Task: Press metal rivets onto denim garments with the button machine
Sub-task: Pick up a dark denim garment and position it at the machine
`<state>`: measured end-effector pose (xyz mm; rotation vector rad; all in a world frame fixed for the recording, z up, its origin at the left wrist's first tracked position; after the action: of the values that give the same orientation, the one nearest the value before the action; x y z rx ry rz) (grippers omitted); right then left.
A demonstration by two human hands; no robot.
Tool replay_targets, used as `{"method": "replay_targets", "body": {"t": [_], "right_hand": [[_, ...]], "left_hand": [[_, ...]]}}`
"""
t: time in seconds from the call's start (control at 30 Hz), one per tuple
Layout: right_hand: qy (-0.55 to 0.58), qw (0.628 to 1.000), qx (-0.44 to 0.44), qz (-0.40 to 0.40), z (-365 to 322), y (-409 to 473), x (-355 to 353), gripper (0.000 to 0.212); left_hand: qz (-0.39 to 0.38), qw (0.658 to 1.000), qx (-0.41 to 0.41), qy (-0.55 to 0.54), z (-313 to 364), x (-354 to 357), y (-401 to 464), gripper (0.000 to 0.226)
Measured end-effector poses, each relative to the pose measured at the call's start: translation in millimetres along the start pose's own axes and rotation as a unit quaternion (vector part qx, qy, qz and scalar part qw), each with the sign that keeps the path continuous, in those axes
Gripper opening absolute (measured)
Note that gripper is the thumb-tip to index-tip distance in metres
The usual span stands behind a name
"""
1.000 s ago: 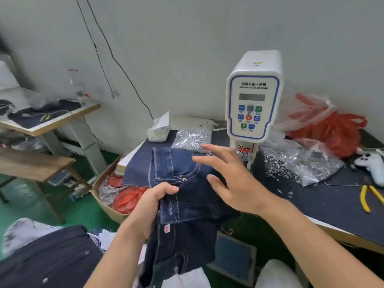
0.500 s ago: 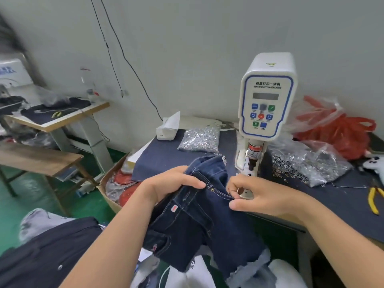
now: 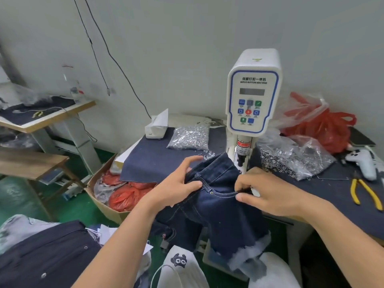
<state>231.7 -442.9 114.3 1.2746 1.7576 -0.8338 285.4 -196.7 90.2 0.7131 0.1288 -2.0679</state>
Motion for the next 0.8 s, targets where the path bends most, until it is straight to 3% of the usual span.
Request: {"method": "replay_targets", "body": {"t": [0.1,0.2,0.27,0.37,0.53,0.63,0.73,0.8], "right_hand": [[0.075,0.996,-0.019,0.038,-6,1,-3,0.012],[0.073,0.996,-0.037,0.045,-14,6,3,0.007],[0.104,0.993,-0.038,0.036,-18,7,8,0.006],[0.127,0.992,-0.024,0.009,-19,7,13,0.007],[0.210,0.977,0.014,0.020,-3,2,1,0.015],[0.265,0.964,0.036,0.010,9,-4,-3,0.016],[0.183,0.979,0.091,0.010,31,-5,2,0.019],[0.157,0.980,0.119,-0.032,46,-7,9,0.024]], "left_hand": [[0.013,0.995,0.080,0.059,7,14,0,0.050],[0.038,0.964,0.169,0.204,17,37,-3,0.054],[0.015,0.951,0.207,0.229,17,53,-4,0.048],[-0.019,0.971,0.159,0.175,9,62,-2,0.030],[0.038,0.990,0.130,0.044,8,75,-6,0.027],[-0.028,0.997,0.068,0.011,-4,89,-7,0.010],[-0.007,0.996,0.022,-0.087,-13,84,-5,0.021],[0.018,0.986,0.000,-0.166,-16,81,2,0.035]]}}
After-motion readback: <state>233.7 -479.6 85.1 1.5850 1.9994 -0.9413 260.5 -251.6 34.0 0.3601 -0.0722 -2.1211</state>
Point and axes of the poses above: each hand's wrist, its own y-axis towards the middle knuckle, its own x-axis out of the palm, z = x × y, the point moved 4 cm from there along y, towards the middle knuckle, and after that the axes turned 13 degrees about x, right-handed, at the moved point
